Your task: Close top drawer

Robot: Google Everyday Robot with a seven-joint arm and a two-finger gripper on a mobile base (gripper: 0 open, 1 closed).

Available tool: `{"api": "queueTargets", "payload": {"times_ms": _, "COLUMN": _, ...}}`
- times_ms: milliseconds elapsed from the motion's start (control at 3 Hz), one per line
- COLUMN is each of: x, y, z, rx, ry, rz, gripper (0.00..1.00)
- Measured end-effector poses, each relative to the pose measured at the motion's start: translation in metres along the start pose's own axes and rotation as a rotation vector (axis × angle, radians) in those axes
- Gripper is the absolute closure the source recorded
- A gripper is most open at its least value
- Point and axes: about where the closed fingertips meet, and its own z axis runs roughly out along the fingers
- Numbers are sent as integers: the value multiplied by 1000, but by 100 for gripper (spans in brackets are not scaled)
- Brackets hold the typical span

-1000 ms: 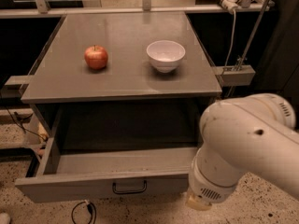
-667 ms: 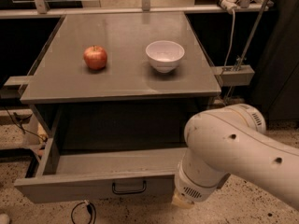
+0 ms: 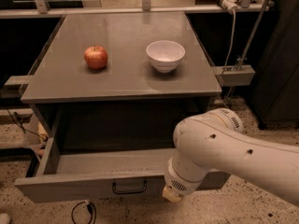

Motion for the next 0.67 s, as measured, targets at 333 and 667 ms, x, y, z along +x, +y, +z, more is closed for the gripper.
{"api": "queueTargets", "payload": {"times_ms": 333, "x": 0, "y": 0, "z": 0, "rx": 0, "ry": 0, "rz": 3, "gripper": 81}}
{"api": "queueTargets", "payload": {"times_ms": 667, "x": 0, "y": 0, "z": 0, "rx": 0, "ry": 0, "rz": 3, "gripper": 57}}
